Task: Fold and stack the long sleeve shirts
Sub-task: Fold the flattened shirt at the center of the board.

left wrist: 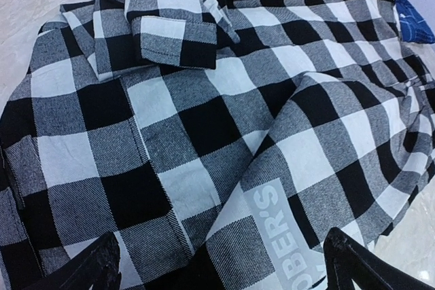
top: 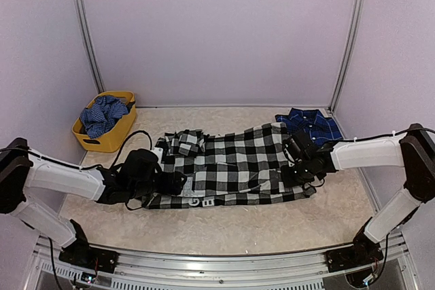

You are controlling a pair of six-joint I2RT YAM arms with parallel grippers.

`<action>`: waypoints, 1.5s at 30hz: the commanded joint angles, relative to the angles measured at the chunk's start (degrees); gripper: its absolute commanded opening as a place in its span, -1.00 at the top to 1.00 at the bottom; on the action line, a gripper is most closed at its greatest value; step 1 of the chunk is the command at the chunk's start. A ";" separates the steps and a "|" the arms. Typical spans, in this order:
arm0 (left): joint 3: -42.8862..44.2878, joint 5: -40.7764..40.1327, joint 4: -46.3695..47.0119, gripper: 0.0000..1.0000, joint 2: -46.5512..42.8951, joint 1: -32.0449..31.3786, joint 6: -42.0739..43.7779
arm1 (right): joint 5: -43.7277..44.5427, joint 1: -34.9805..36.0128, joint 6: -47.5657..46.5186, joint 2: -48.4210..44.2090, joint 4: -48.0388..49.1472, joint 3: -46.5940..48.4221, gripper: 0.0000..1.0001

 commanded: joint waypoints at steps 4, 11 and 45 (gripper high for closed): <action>6.33 -18.13 -7.91 -0.98 11.21 -5.53 -0.98 | 1.52 -0.37 -2.26 -1.62 0.45 -0.92 0.43; 10.14 -22.56 -12.89 -0.98 19.41 -7.30 -4.06 | 2.13 -0.22 -3.20 -5.70 2.43 -3.17 0.07; 5.58 -13.11 -37.34 -0.98 8.59 -23.97 -24.90 | 2.56 18.77 29.23 -19.64 -18.45 -16.11 0.13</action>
